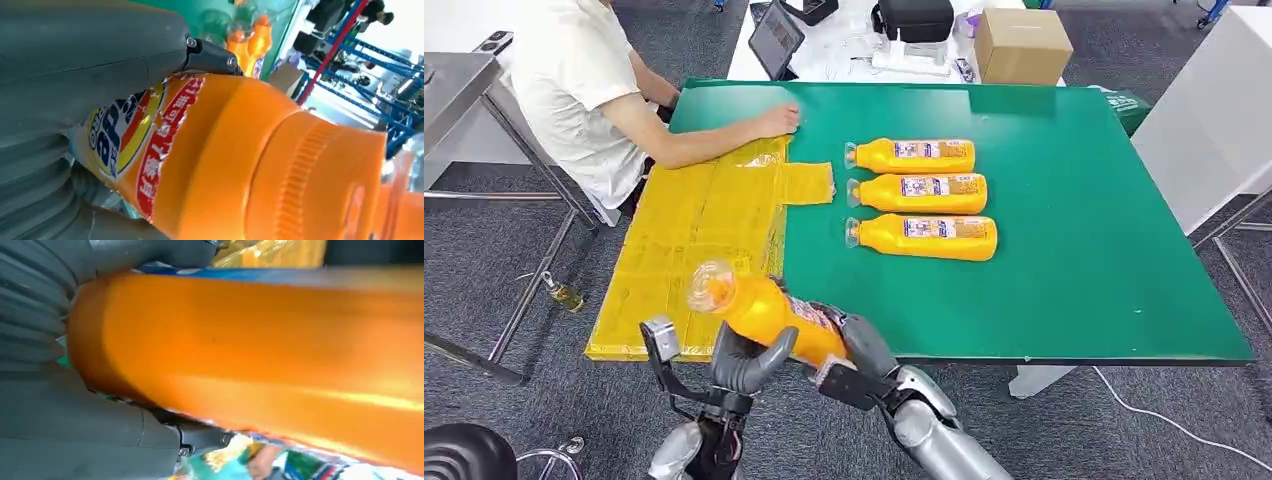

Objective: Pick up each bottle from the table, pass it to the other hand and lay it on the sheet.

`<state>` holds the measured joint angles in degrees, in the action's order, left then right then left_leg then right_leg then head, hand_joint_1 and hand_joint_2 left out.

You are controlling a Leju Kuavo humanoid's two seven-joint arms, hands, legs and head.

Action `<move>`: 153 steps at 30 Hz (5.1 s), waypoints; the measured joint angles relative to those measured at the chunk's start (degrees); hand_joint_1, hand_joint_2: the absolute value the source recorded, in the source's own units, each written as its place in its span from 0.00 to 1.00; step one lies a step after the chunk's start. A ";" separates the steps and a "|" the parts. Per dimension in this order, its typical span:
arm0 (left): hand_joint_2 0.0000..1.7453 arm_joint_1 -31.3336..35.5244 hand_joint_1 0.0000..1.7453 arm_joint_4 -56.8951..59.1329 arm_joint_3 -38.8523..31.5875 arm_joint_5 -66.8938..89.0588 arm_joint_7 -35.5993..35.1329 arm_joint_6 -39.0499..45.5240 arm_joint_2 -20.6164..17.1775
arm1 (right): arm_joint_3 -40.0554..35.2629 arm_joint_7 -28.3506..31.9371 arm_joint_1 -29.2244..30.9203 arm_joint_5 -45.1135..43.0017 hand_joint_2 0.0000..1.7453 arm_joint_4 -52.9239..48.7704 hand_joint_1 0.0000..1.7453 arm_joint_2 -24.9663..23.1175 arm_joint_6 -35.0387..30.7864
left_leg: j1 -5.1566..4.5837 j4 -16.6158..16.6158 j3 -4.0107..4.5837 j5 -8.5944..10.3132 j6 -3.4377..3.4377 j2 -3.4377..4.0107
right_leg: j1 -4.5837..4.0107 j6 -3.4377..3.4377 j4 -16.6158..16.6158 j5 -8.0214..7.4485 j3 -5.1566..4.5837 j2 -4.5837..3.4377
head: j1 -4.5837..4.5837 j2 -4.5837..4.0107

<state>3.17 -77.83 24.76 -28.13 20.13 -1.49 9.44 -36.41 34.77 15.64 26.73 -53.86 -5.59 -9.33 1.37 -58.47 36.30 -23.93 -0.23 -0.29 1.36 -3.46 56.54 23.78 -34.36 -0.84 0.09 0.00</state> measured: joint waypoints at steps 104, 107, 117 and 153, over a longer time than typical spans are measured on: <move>1.00 21.53 0.00 17.98 -3.08 50.93 0.22 13.57 0.33 | 20.78 5.12 -15.34 2.86 1.00 -24.00 0.00 -10.60 -30.78 | 0.00 -0.01 0.21 0.13 -0.04 -0.19 | 0.01 0.02 0.04 -0.02 -0.13 0.16 | 0.02 0.00; 1.00 20.31 0.00 15.30 -2.95 50.25 0.17 14.32 -0.13 | 21.20 5.12 -15.39 4.26 1.00 -24.00 0.00 -10.60 -30.78 | -0.01 -0.01 0.21 0.13 -0.04 -0.19 | 0.01 0.02 0.04 -0.02 -0.13 0.16 | 0.04 0.00; 1.00 12.01 0.00 4.81 -2.25 43.74 2.10 21.25 -2.21 | 41.47 -6.63 -7.57 52.03 1.00 -11.64 0.00 -4.43 -30.85 | -0.09 -0.02 0.28 0.17 0.04 -0.37 | 0.08 0.00 0.01 -0.02 -0.06 0.37 | 0.07 0.00; 1.00 7.13 0.00 -2.97 -0.26 41.90 2.25 20.44 -3.19 | 34.90 -25.64 11.08 48.28 1.00 22.05 0.00 10.38 -22.89 | -0.11 -0.02 -0.24 0.15 0.08 -0.18 | 0.11 -0.01 -0.04 -0.04 0.27 0.31 | 0.02 0.00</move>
<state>10.30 -80.81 24.50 13.77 22.38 18.95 6.25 -1.51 9.14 26.71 75.01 -31.80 4.79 -32.22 1.25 -58.49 36.06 -23.79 -0.15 -0.48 1.47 -3.47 56.50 23.74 -34.09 -0.53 0.11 0.00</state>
